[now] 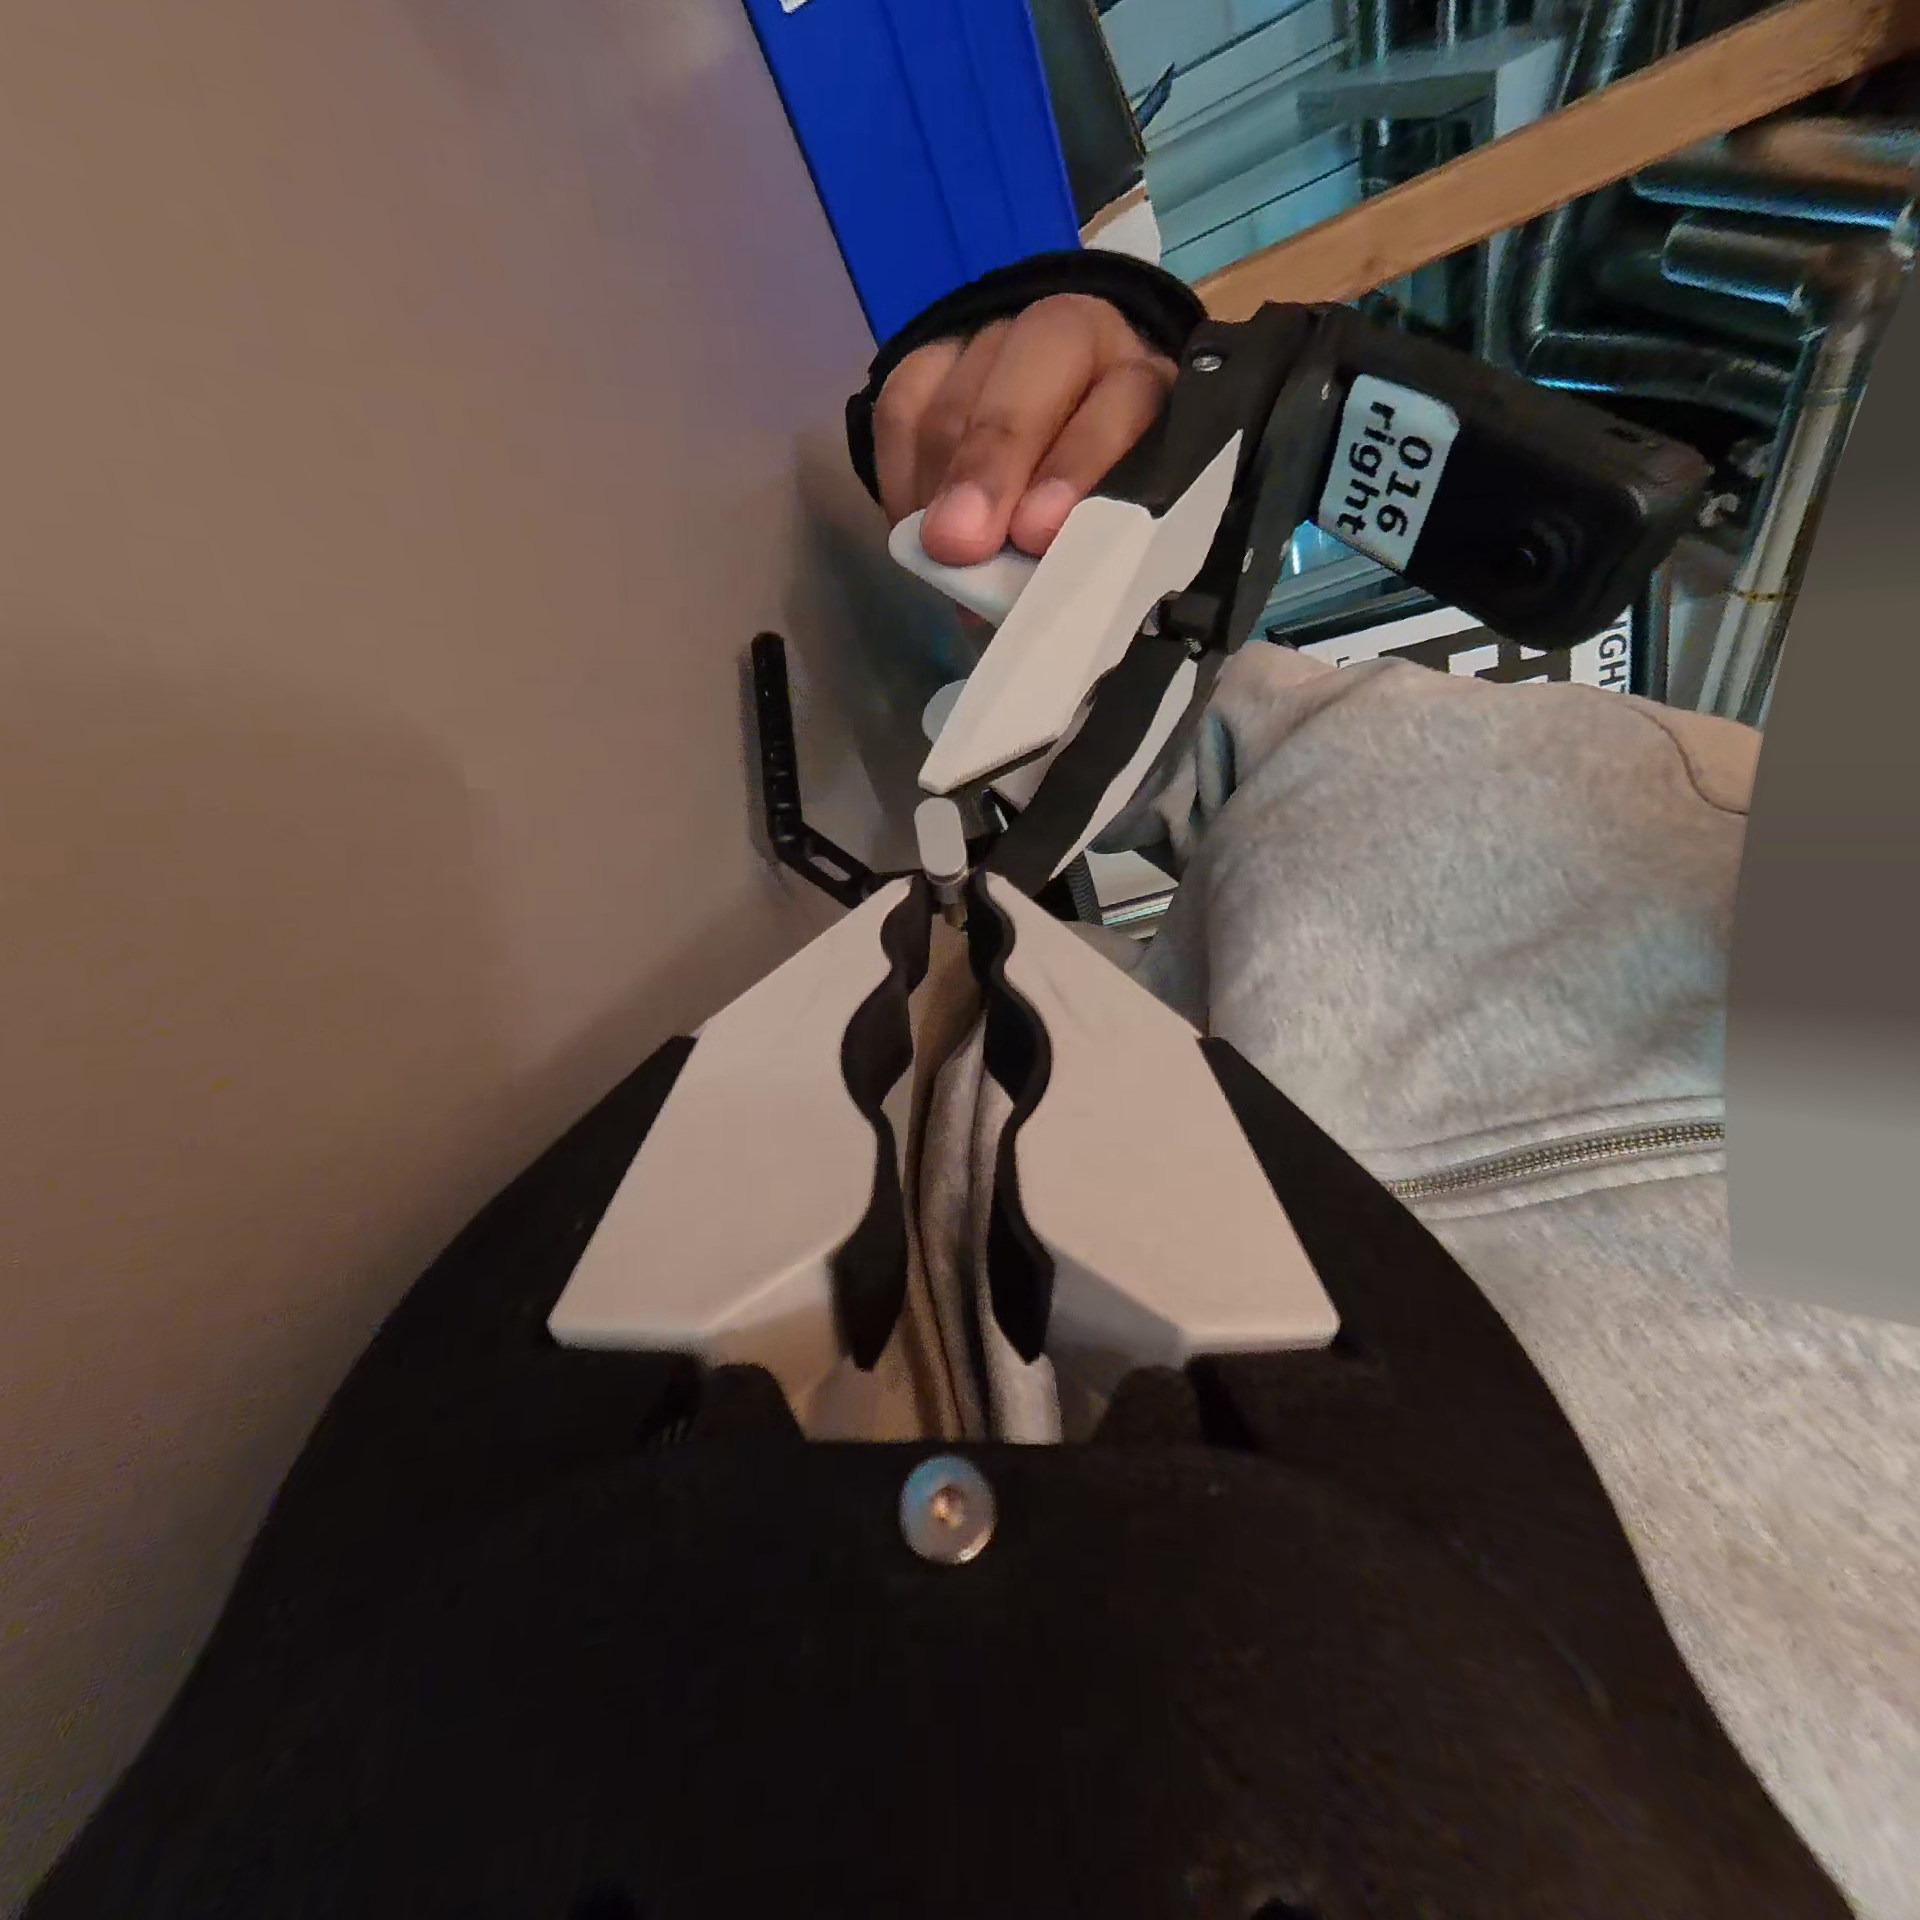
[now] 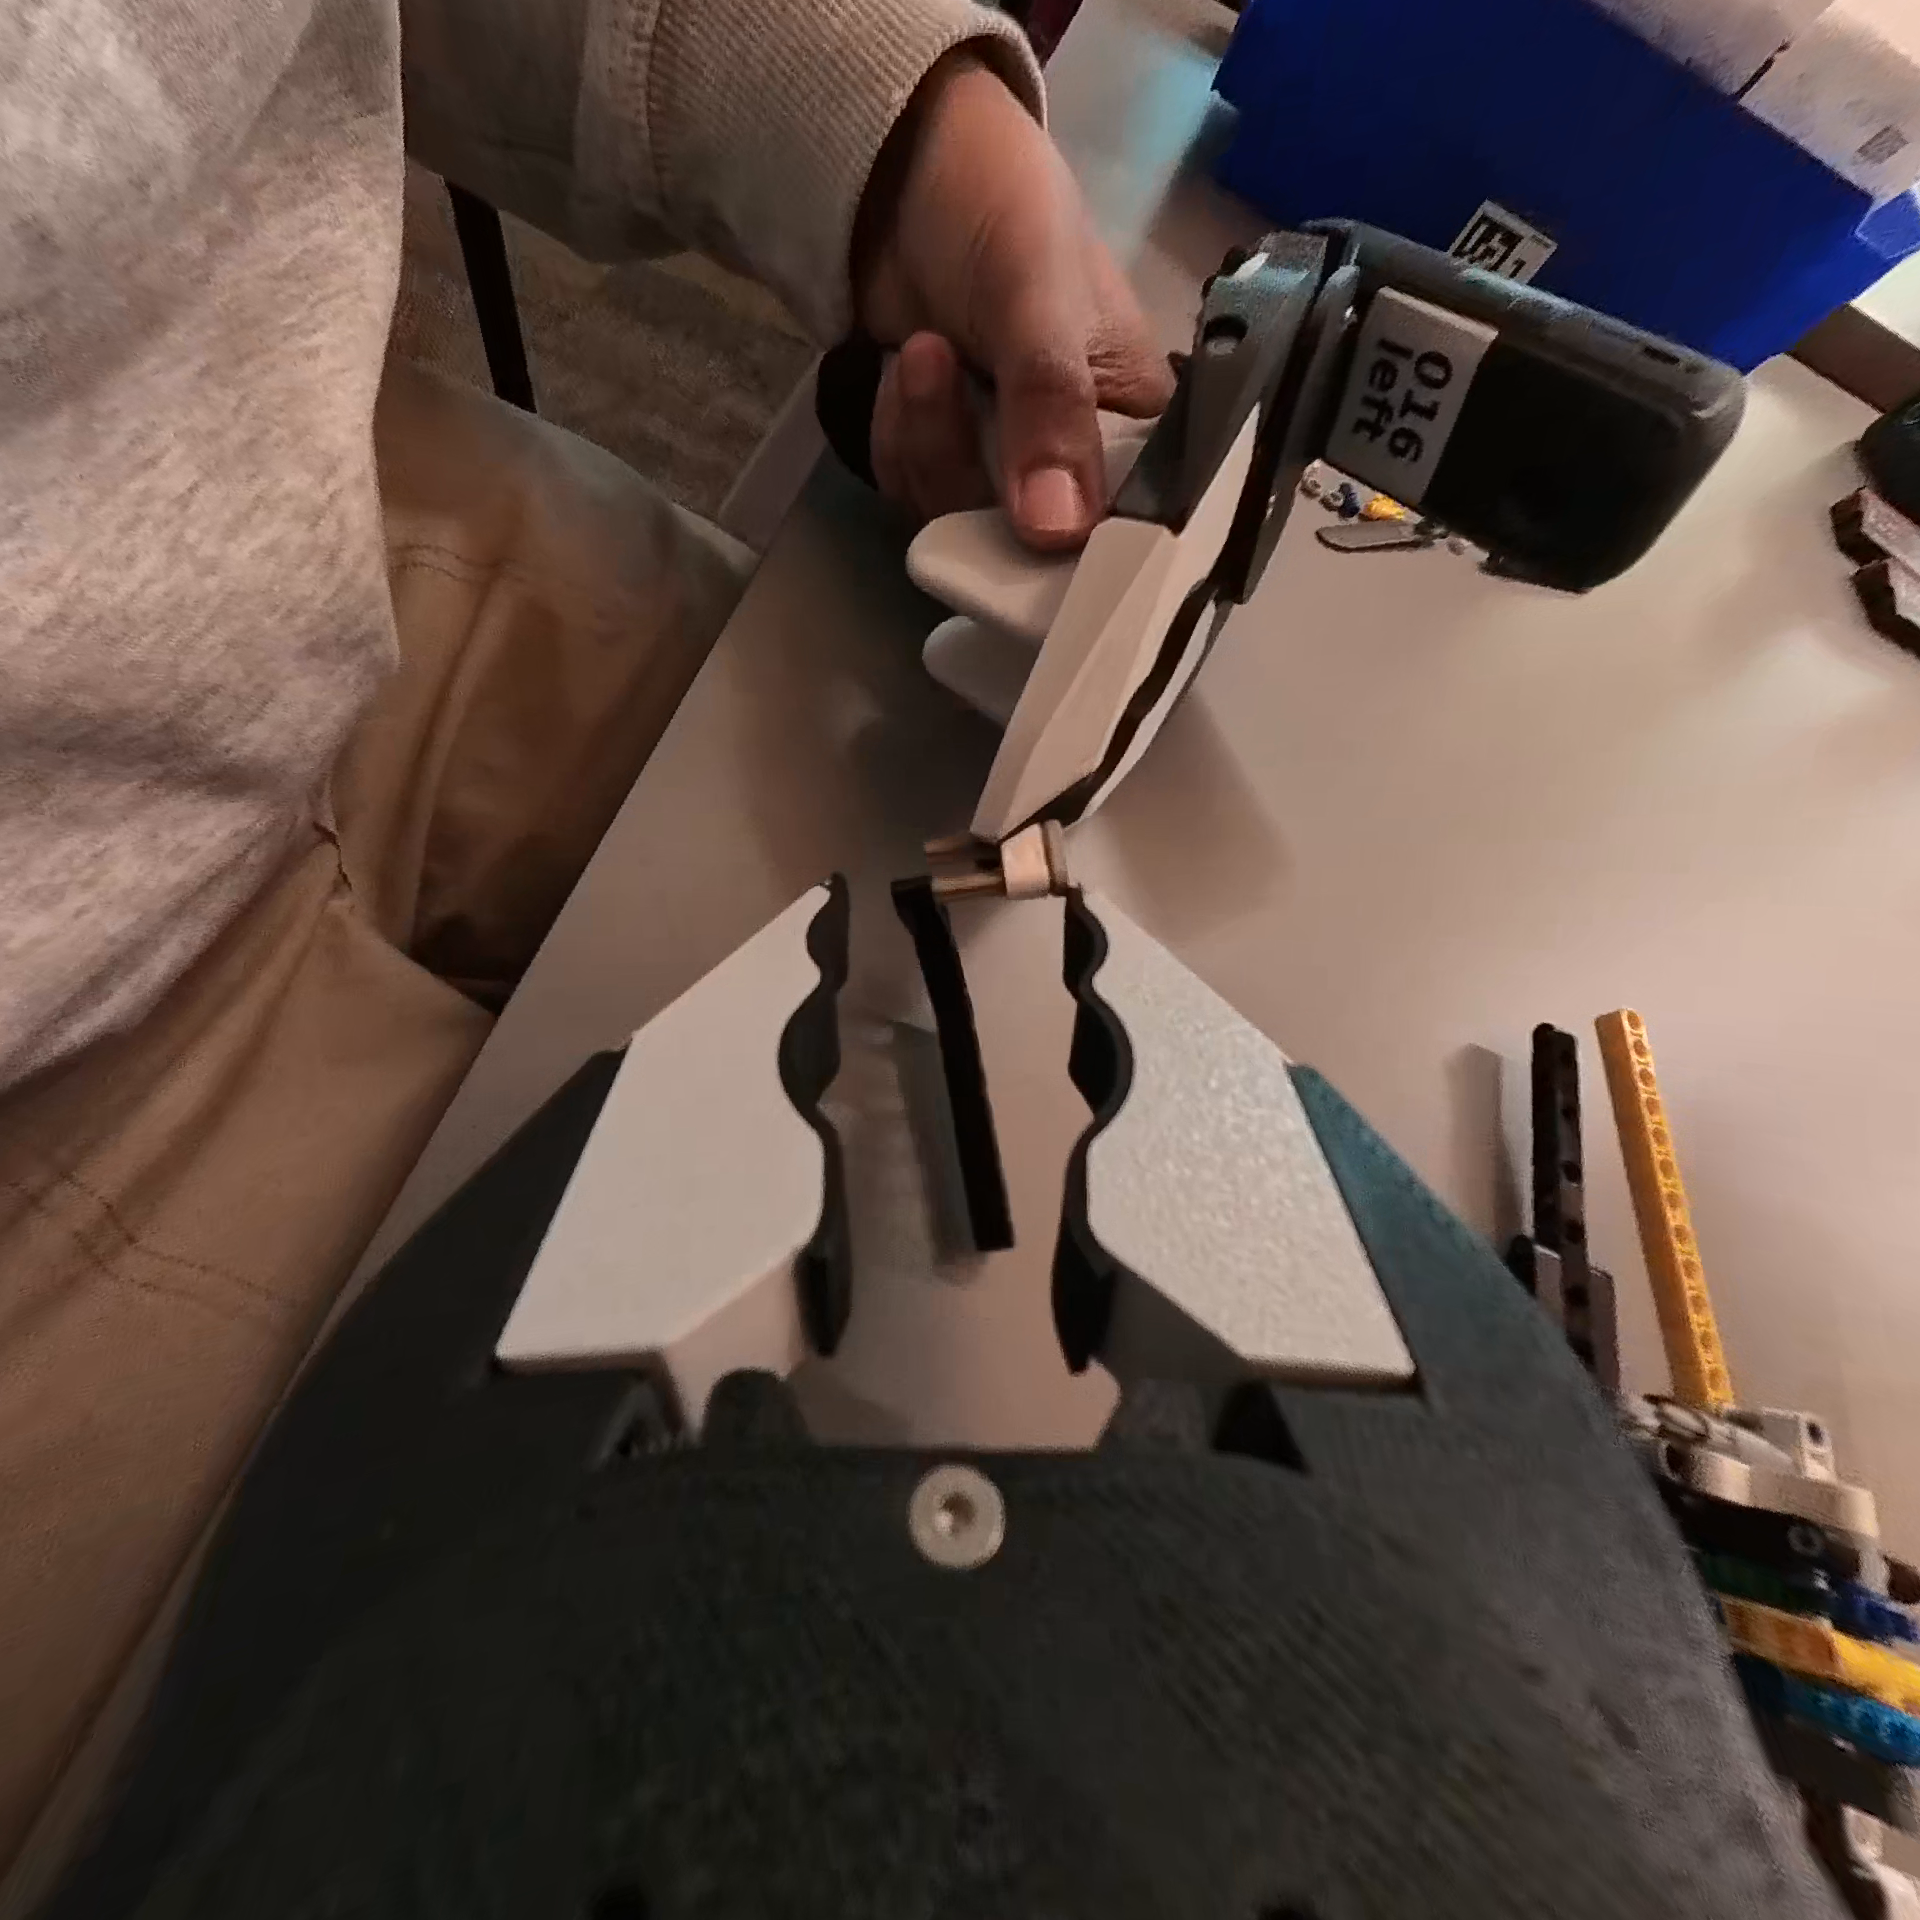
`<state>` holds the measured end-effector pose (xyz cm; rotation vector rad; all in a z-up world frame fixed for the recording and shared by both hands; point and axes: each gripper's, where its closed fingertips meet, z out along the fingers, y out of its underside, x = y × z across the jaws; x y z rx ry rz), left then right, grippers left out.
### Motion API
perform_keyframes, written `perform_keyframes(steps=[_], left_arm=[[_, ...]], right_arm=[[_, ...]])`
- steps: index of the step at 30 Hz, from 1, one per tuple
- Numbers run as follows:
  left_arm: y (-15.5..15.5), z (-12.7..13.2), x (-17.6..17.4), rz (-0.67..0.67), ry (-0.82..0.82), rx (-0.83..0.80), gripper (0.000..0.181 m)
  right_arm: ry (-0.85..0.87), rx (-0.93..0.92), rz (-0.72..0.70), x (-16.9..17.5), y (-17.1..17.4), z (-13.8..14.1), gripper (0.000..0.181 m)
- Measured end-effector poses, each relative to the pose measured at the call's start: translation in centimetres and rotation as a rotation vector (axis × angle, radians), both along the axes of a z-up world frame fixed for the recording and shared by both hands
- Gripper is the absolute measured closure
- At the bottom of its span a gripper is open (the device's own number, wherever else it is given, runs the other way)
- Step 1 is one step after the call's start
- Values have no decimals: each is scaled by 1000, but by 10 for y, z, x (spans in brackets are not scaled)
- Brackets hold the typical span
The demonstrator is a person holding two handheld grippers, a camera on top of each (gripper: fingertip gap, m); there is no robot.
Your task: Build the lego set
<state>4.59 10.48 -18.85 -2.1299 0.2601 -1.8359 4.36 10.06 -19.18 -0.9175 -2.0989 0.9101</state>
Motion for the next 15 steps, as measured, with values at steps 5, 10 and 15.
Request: perform_keyframes(steps=[5,10,15], left_arm=[[-1,-3,0,-5,19,1,177],[-4,-4,1,-29,25,2,177],[-6,-5,2,-45,33,1,177]], right_arm=[[-12,45,15,-4,2,-2,144],[-21,65,26,-5,3,-2,140],[-40,72,62,-4,-4,-6,146]])
